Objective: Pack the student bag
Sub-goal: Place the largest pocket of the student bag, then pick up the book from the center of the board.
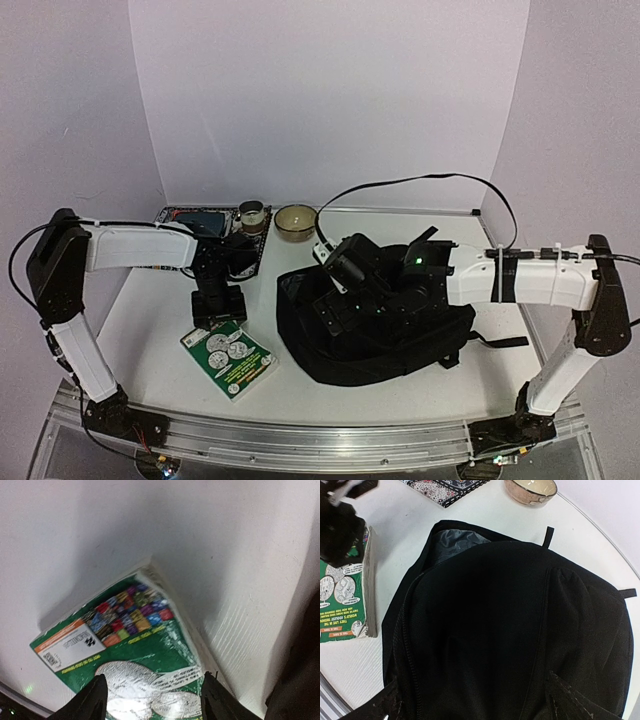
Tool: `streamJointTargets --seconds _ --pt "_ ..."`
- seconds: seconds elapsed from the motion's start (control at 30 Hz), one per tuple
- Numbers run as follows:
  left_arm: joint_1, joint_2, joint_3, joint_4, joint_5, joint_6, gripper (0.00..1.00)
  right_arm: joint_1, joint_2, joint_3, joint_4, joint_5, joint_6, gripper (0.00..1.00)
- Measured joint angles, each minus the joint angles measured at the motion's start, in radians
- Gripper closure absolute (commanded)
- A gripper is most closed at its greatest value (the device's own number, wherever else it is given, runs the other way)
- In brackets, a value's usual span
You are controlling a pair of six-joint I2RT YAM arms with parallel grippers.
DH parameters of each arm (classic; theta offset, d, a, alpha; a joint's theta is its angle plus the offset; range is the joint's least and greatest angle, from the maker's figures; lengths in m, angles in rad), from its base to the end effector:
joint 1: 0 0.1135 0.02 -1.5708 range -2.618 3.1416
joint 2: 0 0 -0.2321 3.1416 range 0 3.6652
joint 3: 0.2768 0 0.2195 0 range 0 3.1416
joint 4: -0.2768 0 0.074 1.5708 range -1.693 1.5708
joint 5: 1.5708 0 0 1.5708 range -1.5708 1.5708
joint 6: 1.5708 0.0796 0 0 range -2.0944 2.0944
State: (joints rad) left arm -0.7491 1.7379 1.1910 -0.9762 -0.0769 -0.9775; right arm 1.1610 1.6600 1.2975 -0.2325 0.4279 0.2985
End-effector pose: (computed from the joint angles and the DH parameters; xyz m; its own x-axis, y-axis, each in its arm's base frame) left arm 0.2073 -0.1845 0.1306 -0.9697 -0.2271 -0.0903 -0.2283 0.9736 0.0034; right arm 0.1820 0.3360 0.2438 -0.4186 -0.2921 -0.8599 -0.6011 0.7989 0.0212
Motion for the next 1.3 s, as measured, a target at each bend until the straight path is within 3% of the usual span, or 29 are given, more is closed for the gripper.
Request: streamJointTargets --seconds 0.23,0.43,0.67,1.0,1.3 --pt "-0.033 -0.012 0.011 -0.031 -0.005 -0.174 0.12 0.0 -0.008 -0.027 0.009 -0.001 0.009 0.05" --pt "-0.048 0.095 0.104 -0.018 -0.013 -0.26 0.14 0.0 -0.027 -0.042 0.013 -0.021 0.004 0.02" --pt "-0.049 0.166 0.096 -0.019 -0.027 -0.309 0.23 0.0 -0.034 -0.042 0.028 -0.177 -0.022 0.02" --pt "-0.052 0.162 0.078 -0.026 -0.041 -0.302 0.52 0.0 -0.049 -0.028 0.047 -0.253 -0.045 0.02" --pt "-0.057 0.142 0.072 -0.008 -0.058 -0.259 0.94 0.0 -0.058 -0.02 0.06 -0.248 -0.043 0.02"
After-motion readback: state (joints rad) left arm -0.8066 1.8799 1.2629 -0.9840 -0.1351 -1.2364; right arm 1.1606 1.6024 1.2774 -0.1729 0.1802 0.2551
